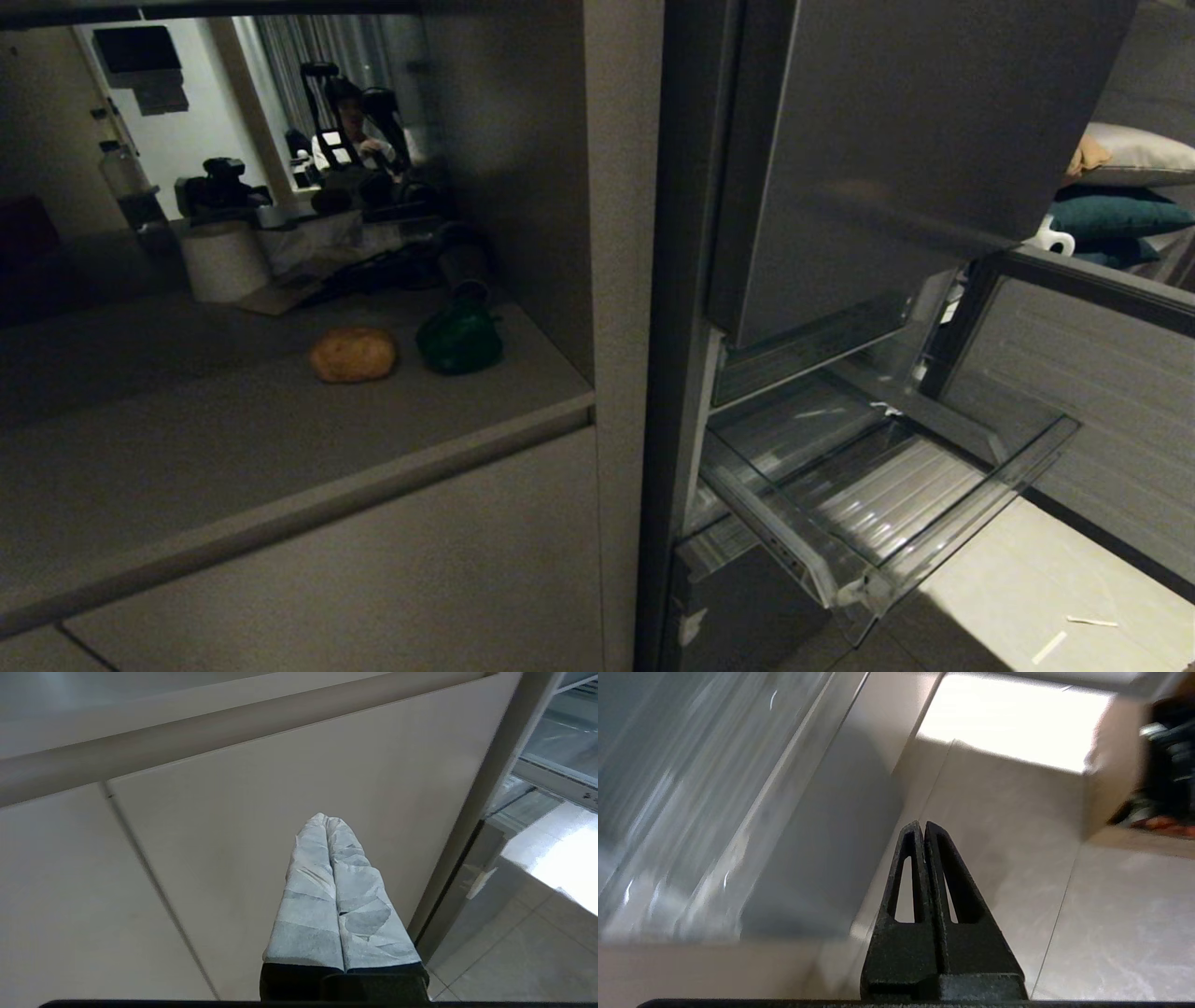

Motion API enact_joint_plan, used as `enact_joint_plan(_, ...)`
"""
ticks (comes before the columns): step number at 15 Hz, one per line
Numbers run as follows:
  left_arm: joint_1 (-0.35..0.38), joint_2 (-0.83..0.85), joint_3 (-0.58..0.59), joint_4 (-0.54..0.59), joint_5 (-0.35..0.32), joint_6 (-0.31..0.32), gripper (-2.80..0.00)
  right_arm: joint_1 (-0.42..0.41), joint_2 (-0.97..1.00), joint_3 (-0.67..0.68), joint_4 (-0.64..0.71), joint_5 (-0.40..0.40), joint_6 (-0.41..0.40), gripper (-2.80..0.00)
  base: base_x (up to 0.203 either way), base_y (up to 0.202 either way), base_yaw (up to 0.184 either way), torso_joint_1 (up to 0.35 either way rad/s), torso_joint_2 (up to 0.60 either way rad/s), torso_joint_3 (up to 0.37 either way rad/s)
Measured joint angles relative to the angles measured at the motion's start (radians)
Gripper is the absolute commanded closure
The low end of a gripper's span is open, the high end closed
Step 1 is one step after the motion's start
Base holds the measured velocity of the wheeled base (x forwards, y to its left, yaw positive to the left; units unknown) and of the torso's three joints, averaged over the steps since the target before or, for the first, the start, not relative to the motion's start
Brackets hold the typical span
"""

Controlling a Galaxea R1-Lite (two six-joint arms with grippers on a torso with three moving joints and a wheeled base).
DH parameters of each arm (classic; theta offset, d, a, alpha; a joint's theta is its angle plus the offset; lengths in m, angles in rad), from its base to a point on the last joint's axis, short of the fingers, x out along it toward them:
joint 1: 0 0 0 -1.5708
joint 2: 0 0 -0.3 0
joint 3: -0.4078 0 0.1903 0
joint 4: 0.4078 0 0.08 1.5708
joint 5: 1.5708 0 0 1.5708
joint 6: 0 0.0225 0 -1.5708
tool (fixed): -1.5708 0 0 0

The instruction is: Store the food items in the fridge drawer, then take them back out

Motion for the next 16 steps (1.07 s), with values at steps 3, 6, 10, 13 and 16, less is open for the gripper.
enact_joint_plan(3,-0.001,0.000,0.000,0.000,0.000,0.000,0.00,0.189,0.126,-0.035,0.001,0.000,0.017,0.00,0.000,0.000,0.000,0.000,0.00,0.000)
enact_joint_plan(6,0.000,0.000,0.000,0.000,0.000,0.000,0.00,0.434,0.242,-0.079,0.000,-0.065,0.091,0.00,0.000,0.000,0.000,0.000,0.00,0.000)
enact_joint_plan(10,0.000,0.000,0.000,0.000,0.000,0.000,0.00,0.631,0.419,-0.133,-0.030,-0.110,0.116,0.00,0.000,0.000,0.000,0.000,0.00,0.000)
enact_joint_plan(13,0.000,0.000,0.000,0.000,0.000,0.000,0.00,0.663,0.533,-0.190,-0.040,-0.113,0.117,0.00,0.000,0.000,0.000,0.000,0.00,0.000)
enact_joint_plan(16,0.000,0.000,0.000,0.000,0.000,0.000,0.00,0.696,0.630,-0.264,-0.041,-0.113,0.116,0.00,0.000,0.000,0.000,0.000,0.00,0.000)
